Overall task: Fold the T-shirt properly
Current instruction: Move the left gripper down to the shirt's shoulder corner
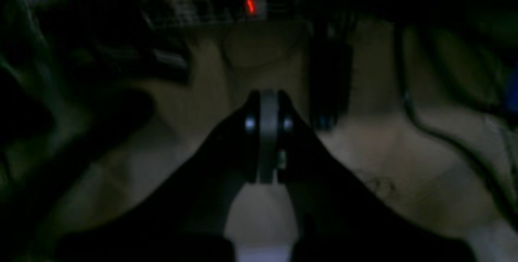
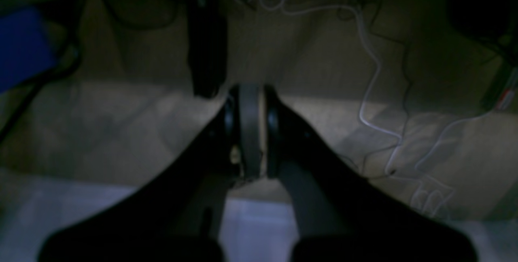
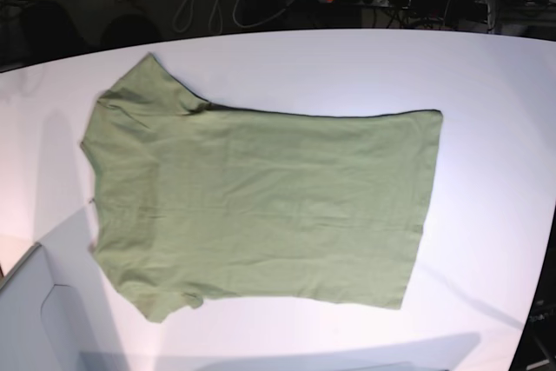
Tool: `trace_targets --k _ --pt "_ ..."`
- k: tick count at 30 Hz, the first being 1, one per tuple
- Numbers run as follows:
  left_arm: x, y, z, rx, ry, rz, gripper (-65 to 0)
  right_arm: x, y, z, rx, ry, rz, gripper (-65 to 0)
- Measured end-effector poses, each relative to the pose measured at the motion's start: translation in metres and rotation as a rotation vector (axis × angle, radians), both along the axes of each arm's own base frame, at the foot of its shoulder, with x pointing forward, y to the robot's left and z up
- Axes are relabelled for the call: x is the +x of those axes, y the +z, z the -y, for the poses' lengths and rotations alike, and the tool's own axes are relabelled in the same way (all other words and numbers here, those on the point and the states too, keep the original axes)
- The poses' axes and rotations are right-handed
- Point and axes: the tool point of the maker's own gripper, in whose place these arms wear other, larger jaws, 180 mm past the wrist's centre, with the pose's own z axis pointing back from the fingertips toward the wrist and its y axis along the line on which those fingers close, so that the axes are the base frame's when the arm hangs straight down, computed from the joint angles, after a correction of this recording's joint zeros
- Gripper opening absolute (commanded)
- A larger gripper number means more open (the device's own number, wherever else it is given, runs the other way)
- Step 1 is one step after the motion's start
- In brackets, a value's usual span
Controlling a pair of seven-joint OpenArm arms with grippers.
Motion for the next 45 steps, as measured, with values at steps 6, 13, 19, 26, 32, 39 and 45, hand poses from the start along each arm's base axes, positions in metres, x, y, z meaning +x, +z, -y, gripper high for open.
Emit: trace_targets --k 6,13,19,26,32,39,45 --pt "0.028 0.058 0.000 0.003 -0.085 0.129 -65.0 0.023 0.053 0.002 -0.019 0.082 0.045 -64.7" --pt "0.071 0.121 0.026 -0.044 -0.128 0.304 -65.0 0.076 0.119 0.018 -0.088 0.095 0.216 -64.5" --pt "0.100 0.149 0.033 -0.054 -0.139 0.404 -49.7 0.091 0.119 0.012 -0.044 0.198 0.231 -57.4" --pt "0.148 0.174 0.017 0.003 -0.124 0.549 -30.3 0.101 0.121 0.005 -0.015 0.241 0.261 -30.6" --pt "0.199 0.194 -0.002 -0.036 -0.001 0.698 -29.6 0.108 0.121 0.004 -0.017 0.241 0.273 -26.8" --pt "0.240 0.177 -0.051 -0.082 0.220 0.670 -29.3 0.113 0.121 0.004 -0.019 0.238 0.284 -26.8" --pt "0.269 0.158 -0.072 -0.121 0.327 0.644 -29.3 0.114 0.121 0.004 -0.019 0.238 0.288 -26.8"
